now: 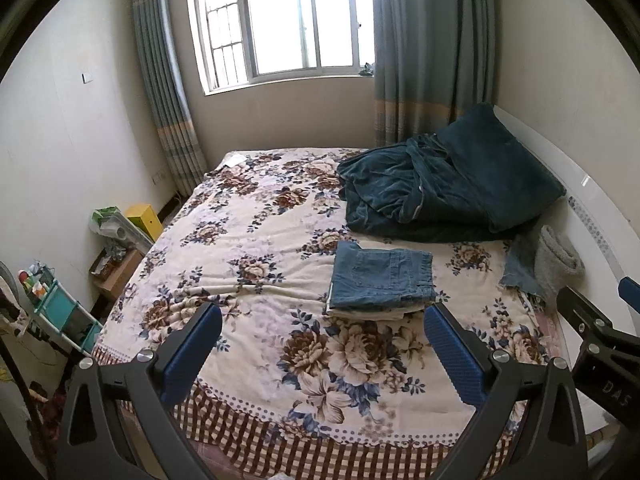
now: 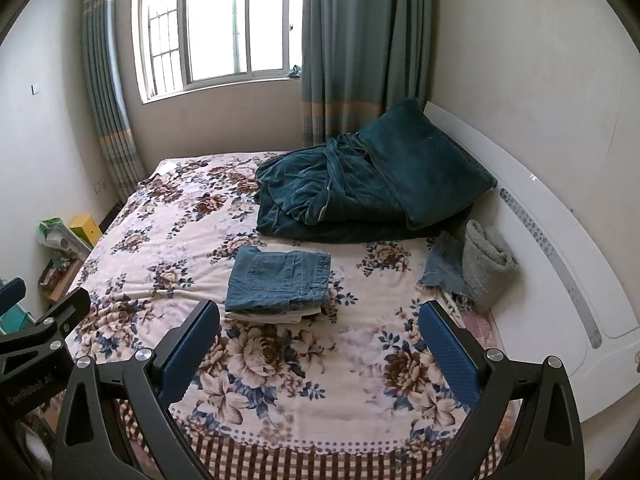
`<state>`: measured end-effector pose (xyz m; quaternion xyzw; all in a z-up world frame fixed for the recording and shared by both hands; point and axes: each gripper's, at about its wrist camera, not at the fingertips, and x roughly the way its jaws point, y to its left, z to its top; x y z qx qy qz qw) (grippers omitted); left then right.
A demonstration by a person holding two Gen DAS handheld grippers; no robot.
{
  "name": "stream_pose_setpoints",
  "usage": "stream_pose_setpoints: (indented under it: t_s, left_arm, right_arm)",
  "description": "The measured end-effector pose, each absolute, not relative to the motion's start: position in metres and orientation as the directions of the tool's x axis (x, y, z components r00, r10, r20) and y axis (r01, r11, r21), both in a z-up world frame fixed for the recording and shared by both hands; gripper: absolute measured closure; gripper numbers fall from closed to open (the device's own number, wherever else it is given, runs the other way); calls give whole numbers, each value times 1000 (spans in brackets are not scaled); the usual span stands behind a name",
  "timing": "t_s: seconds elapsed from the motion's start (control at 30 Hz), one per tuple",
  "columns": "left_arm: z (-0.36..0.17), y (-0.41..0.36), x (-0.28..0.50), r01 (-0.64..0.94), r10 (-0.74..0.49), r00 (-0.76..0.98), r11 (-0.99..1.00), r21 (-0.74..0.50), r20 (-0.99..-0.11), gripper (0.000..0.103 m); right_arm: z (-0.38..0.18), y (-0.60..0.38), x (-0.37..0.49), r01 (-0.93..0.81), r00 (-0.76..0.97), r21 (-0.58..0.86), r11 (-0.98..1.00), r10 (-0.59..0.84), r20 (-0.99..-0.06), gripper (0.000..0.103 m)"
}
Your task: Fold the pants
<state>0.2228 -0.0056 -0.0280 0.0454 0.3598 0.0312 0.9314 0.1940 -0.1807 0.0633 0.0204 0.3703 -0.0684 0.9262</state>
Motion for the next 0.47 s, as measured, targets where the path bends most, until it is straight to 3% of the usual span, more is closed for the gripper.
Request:
stream_pose_setpoints:
  t_s: [0.47]
  left_arm:
    - [-30, -6, 215, -18, 82, 748, 994, 103, -658, 0]
  right_arm:
    - [63, -179, 195, 144, 717, -13, 989, -113, -688, 0]
